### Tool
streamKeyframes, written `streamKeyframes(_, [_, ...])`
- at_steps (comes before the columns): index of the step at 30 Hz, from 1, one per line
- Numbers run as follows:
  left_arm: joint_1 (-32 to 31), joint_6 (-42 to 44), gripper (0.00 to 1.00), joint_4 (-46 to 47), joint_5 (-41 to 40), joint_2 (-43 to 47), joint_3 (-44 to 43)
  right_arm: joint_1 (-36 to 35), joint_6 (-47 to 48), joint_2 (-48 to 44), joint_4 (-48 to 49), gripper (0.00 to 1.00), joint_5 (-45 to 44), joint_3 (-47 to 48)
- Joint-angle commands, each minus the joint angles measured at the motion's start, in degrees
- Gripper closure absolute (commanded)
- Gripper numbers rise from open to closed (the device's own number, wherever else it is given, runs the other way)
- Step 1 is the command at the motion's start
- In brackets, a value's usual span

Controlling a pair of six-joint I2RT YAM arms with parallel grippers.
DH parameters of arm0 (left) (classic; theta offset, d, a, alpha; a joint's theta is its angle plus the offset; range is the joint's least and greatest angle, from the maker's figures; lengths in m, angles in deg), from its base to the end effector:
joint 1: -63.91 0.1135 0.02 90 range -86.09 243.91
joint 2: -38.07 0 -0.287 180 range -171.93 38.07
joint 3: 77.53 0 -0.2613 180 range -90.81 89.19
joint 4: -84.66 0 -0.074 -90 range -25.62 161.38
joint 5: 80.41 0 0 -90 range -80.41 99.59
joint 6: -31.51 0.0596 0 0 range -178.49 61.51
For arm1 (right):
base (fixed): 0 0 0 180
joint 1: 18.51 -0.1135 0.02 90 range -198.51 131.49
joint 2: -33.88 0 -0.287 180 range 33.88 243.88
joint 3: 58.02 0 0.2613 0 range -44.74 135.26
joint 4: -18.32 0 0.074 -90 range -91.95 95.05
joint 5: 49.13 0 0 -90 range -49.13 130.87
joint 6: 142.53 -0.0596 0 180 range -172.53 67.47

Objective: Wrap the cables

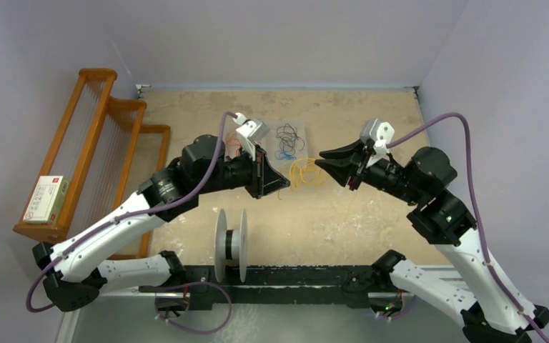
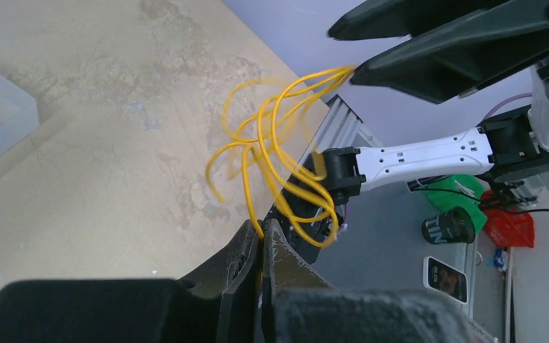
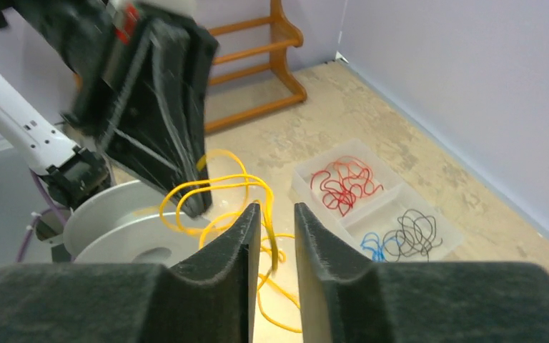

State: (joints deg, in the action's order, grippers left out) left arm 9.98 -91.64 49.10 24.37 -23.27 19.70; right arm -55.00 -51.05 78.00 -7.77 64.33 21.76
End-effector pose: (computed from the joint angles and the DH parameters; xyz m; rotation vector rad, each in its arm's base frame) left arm 0.1368 -0.2136 0.4287 0.5609 1.9354 -1.2649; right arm 0.1090 0.1102 0.4870 -0.7933 1.2318 0.7879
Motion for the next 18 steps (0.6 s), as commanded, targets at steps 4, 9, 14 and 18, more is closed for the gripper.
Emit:
streamKeyframes(4, [0.32, 7.66, 1.00, -9.47, -4.38, 3.43, -8.73, -0.23, -2.48, -2.90, 0.97, 0.58, -6.10, -1.94])
streamKeyframes(9, [0.32, 9.20, 1.00, -13.97, -7.35, 1.85, -12.78, -0.17, -4.03, -2.89, 2.96, 0.47, -6.22, -2.37])
streamKeyframes(14, [0.32, 10.56, 1.00, -16.27, -8.22, -0.26, -16.26, -0.20, -5.19, -0.37, 4.57, 0.45, -3.38, -2.32])
streamKeyframes(18, [0.34, 10.78, 1.00, -18.06, -8.00, -2.28, -19.65, -0.21, -4.84, 1.31, 7.76, 0.42, 2.66, -4.43])
